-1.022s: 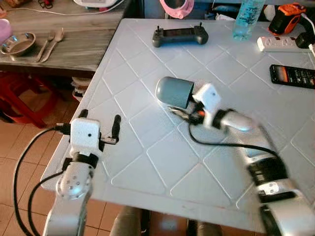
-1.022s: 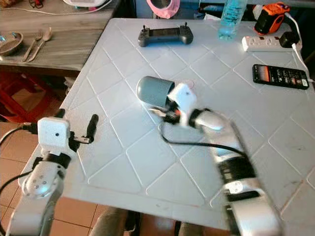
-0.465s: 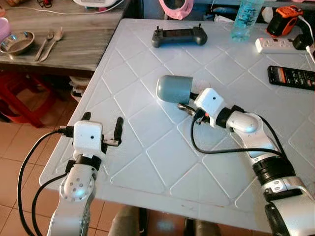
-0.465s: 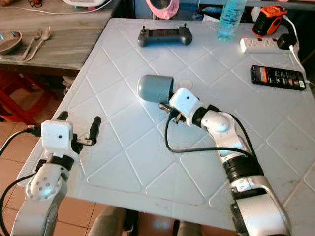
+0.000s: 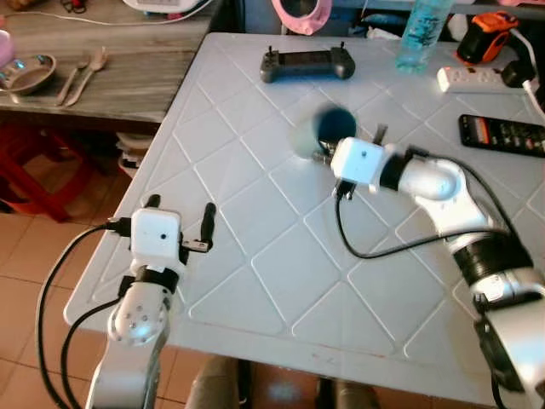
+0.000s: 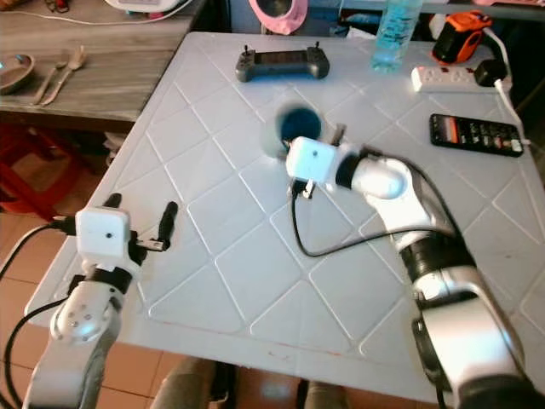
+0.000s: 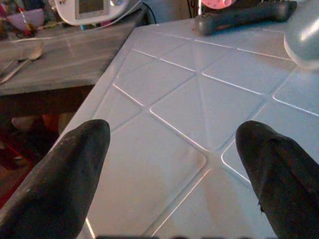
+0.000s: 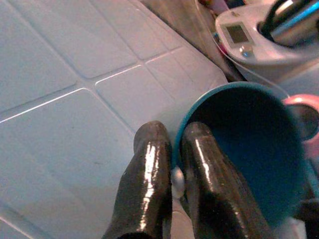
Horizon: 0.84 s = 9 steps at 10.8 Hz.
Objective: Setting the table
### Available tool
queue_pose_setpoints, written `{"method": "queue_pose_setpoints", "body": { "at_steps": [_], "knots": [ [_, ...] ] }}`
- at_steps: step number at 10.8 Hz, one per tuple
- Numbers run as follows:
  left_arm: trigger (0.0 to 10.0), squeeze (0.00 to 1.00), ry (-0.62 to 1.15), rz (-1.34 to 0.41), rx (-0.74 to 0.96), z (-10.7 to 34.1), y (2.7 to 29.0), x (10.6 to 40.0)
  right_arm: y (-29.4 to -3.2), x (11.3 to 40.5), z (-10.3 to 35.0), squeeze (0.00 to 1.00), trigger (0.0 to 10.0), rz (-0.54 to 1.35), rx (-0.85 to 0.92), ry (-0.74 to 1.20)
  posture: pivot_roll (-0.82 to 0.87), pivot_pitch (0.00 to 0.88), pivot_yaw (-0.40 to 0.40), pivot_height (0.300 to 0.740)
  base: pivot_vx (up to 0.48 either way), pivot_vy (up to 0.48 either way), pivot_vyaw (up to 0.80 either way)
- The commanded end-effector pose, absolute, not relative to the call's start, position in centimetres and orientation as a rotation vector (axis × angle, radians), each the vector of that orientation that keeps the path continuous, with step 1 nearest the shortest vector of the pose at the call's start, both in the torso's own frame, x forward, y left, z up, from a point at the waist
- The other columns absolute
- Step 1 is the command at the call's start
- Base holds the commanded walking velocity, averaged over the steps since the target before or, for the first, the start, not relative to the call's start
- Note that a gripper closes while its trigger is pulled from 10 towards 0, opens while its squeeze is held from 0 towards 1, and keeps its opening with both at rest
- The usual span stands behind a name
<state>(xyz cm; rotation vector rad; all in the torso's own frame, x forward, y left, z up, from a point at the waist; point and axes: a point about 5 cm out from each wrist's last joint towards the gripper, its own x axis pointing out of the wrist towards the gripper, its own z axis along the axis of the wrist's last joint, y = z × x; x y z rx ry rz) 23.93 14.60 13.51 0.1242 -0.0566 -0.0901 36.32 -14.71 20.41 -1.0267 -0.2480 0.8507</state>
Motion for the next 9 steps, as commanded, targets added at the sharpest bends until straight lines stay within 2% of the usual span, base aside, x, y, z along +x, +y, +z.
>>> {"method": "queue_pose_setpoints", "body": {
  "at_steps": [1, 4, 6, 9],
  "knots": [
    [10.0, 0.00, -0.051, -0.078, 0.130, 13.3, 14.7, 24.0, -14.0, 36.1, 20.1, 0.00, 0.0, 0.928, -1.090, -0.248, 0.09, 0.135, 0.034, 0.740, 0.000, 0.000, 0.00],
    [10.0, 0.00, -0.036, -0.096, 0.125, 12.7, 13.8, 25.1, -9.5, 35.9, 21.8, 0.00, 0.0, 1.185, -1.059, -0.284, 0.06, 0.091, 0.019, 0.740, 0.000, 0.000, 0.00],
    [10.0, 0.00, -0.025, -0.104, 0.128, 12.5, 13.6, 25.5, -8.0, 36.0, 23.0, 0.00, 0.0, 1.276, -1.052, -0.281, 0.06, 0.078, 0.019, 0.740, 0.000, 0.000, 0.00],
    [10.0, 0.00, -0.022, -0.054, 0.191, 12.2, 14.0, 26.6, -7.7, 37.3, 24.8, 0.00, 0.0, 1.414, -0.773, -0.016, 0.05, 0.049, 0.011, 0.740, 0.000, 0.000, 0.00]
  ]
}}
